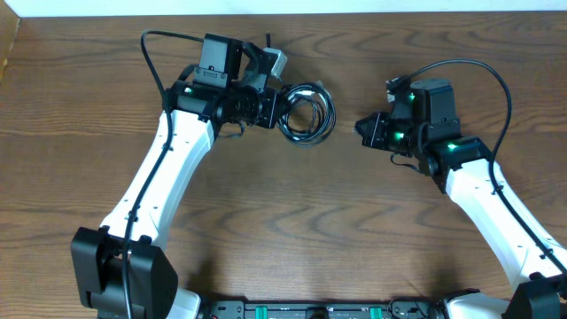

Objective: Untangle cables
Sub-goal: 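Lift the bundle with the left gripper and bring the right gripper toward it, then grasp a loop of the bundle with the right gripper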

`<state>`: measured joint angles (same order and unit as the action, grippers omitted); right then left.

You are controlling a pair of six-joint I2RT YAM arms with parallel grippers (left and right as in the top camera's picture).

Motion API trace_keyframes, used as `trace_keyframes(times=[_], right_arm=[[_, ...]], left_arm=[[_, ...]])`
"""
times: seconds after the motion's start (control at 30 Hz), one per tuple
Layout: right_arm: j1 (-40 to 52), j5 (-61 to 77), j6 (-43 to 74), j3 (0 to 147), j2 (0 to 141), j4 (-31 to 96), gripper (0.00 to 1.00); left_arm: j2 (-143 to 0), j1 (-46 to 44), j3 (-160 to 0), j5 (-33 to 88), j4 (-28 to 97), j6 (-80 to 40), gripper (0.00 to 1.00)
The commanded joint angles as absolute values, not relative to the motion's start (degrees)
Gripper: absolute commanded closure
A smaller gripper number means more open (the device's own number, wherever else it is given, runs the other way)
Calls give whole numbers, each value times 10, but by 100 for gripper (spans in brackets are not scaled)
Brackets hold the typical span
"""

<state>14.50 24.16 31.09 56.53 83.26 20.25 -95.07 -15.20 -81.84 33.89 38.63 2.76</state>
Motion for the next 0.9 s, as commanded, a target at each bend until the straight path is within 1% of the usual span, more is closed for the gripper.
trace_keyframes(times=[0.0, 0.03, 0.07, 0.17, 0.27, 0.43, 0.53, 0.7, 0.87], right_arm=[[147, 230, 309, 573, 835, 208, 99], [147, 249, 296, 573, 835, 202, 99], [147, 272, 281, 573, 835, 193, 96], [147, 322, 260, 573, 835, 171, 83], [147, 332, 261, 573, 835, 167, 77], [150, 347, 261, 573, 836, 167, 75], [161, 349, 261, 573, 836, 160, 76], [179, 368, 281, 573, 836, 110, 76], [199, 330, 316, 573, 836, 95, 76]], left_arm=[[-952, -152, -806, 334, 401, 24, 93], [-953, -152, -803, 334, 405, 19, 93], [-953, -152, -801, 334, 407, 14, 93], [-953, -151, -799, 334, 405, -11, 93], [-953, -151, -799, 336, 391, -56, 93], [-953, -152, -799, 340, 381, -105, 93], [-953, -152, -799, 340, 381, -109, 93], [-953, -152, -799, 338, 381, -109, 93], [-953, -152, -799, 338, 381, -109, 93]])
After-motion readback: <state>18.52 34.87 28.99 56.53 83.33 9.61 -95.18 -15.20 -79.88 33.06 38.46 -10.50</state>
